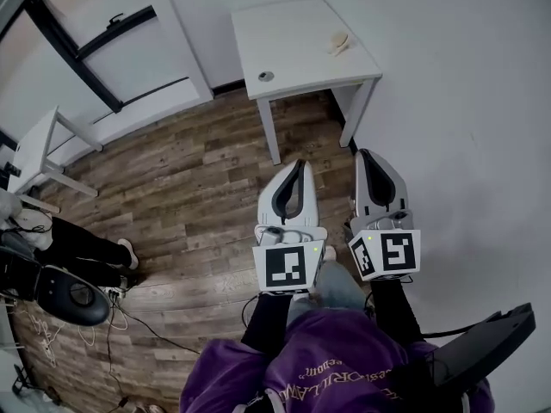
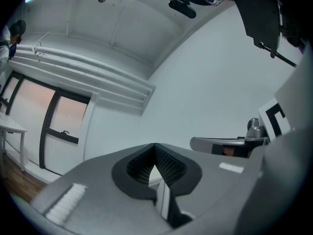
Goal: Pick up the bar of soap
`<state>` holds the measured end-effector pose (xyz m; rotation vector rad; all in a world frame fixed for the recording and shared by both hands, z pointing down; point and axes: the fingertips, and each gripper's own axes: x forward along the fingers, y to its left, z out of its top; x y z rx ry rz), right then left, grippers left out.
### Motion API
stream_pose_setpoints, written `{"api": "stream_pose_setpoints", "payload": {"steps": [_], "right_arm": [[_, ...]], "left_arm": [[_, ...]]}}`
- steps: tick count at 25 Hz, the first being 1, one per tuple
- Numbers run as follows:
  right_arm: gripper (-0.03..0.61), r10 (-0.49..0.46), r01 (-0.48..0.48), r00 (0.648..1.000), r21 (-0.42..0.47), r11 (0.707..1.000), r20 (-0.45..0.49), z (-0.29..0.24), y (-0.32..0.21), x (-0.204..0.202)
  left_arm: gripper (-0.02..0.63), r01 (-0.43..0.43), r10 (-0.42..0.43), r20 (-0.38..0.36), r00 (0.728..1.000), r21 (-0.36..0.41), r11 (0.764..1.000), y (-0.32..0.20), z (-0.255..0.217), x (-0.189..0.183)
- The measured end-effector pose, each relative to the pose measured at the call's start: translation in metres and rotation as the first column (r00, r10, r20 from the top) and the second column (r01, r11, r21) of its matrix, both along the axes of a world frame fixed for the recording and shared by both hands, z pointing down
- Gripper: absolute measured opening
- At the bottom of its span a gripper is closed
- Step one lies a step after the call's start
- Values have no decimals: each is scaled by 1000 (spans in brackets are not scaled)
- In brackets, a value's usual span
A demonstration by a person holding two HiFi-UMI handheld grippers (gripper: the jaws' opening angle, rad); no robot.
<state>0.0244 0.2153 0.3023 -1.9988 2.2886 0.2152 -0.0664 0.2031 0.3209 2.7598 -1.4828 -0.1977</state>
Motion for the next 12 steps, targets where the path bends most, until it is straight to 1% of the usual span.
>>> {"api": "stream_pose_setpoints", "payload": {"steps": [2,5,8,12], "right_arm": [[9,-3,3,1000,-3,1000,-4,7,-23,11],[9,-16,15,1000,8,1000,11,14,-60,26],[9,-33,33,999,24,999,16,10,-103,43],[9,-41,40,999,22,999,22,5,-162,76]], "left_arm": [[5,4,-4,-3,1000,-5,1000,-22,6,11],[5,19,-19,-1,1000,35,999,-59,11,22],[5,31,-30,-25,999,47,998,-107,5,37],[5,32,-31,-6,999,61,998,-164,-8,71]]}}
